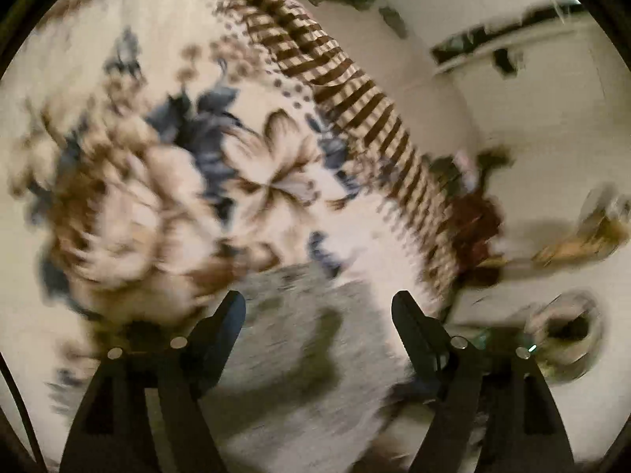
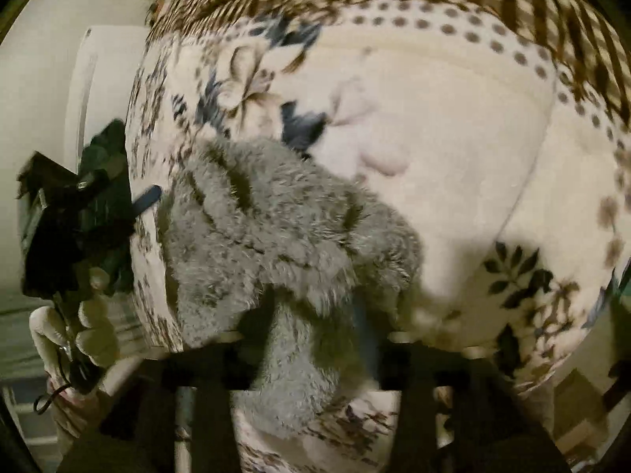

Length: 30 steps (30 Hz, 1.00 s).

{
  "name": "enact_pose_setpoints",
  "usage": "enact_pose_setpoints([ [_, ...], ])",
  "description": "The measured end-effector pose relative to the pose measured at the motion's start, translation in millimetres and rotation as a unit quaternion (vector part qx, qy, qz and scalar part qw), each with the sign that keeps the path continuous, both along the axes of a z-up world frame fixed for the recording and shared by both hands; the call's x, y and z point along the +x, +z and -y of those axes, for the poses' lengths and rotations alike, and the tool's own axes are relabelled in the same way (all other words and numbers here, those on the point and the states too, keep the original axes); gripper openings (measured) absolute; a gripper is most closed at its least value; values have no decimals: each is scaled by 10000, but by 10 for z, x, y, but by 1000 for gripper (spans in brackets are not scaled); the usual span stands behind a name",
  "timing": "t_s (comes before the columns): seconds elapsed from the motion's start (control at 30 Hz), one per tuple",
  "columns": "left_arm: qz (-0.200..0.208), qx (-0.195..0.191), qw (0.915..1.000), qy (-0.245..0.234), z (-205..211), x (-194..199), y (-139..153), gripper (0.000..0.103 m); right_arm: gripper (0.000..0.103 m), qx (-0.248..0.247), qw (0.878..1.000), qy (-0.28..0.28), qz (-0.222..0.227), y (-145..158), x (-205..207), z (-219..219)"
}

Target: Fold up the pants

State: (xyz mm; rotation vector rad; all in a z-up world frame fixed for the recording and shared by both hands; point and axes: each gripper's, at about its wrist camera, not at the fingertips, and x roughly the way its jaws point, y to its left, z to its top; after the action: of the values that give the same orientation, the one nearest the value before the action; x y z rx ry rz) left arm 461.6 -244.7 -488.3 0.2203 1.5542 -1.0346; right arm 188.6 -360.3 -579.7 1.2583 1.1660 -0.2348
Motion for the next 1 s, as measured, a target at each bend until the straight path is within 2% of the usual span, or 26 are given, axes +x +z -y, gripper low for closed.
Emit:
enact_pose_setpoints([
  [0.03, 106, 56, 9997, -200, 0, -25, 0, 75, 61, 42, 9999, 99, -14, -14, 29, -27],
  [0.13, 438, 680, 9931, -852, -3, -178, -221, 75, 61, 78, 9988, 433, -197, -102, 137, -142],
  [0.17, 453, 821, 9899, -1068, 10, -244, -325, 70, 61, 74, 9982, 537, -252, -146, 180, -183],
  [0.2, 410, 879, 9879, -1212, 32, -314, -438, 37, 61, 62, 9970, 682, -357, -195, 218, -238],
  [0.23, 309, 895, 9870, -1302, 53, -360, -541, 18, 57, 55, 9965, 722, -423, -235, 237, -272],
  [0.27, 336, 942, 9870, -1256, 63, -368, -601, 15, 45, 52, 9965, 714, -427, -253, 232, -302],
  [0.3, 398, 892, 9881, -1192, 76, -343, -620, 14, 10, 4, 9960, 739, -509, -275, 233, -332],
  [0.37, 502, 854, 9906, -947, 85, -202, -647, 13, 10, -154, 9955, 725, -587, -248, 222, -360],
  [0.43, 359, 840, 9939, -612, 42, 0, -754, 13, 9, -511, 9939, 730, -645, -205, 214, -360],
  [0.5, 270, 852, 9948, -494, 20, 92, -792, 13, 9, -263, 9946, 632, -782, -314, 203, -351],
  [0.57, 246, 754, 9958, -453, 1, 83, -677, 17, 10, -134, 9949, 675, -743, -322, 275, -361],
  [0.63, 95, 639, 9977, -211, -131, 120, -506, 35, 23, 46, 9955, 640, -703, -271, 313, -344],
  [0.67, -3, 558, 9984, 10, -239, 154, -419, 53, 29, 176, 9959, 582, -670, -231, 298, -324],
  [0.7, -77, 409, 9989, 222, -368, 189, -319, 64, 46, 251, 9963, 526, -629, -172, 263, -308],
  [0.73, -81, 280, 9982, 518, -559, 222, -200, 67, 55, 257, 9968, 473, -586, -90, 223, -299],
  [0.83, 15, 275, 9930, 1146, -1089, 217, -19, 71, 61, 333, 9973, 417, -509, 131, 97, -388],
  [0.93, -6, 619, 9841, 1664, -1623, 115, -121, 71, 61, 584, 9950, 552, -591, 165, 57, -687],
  [1.0, -344, 640, 9757, 2070, -1928, 15, -313, 71, 61, 710, 9929, 698, -654, 111, 100, -939],
])
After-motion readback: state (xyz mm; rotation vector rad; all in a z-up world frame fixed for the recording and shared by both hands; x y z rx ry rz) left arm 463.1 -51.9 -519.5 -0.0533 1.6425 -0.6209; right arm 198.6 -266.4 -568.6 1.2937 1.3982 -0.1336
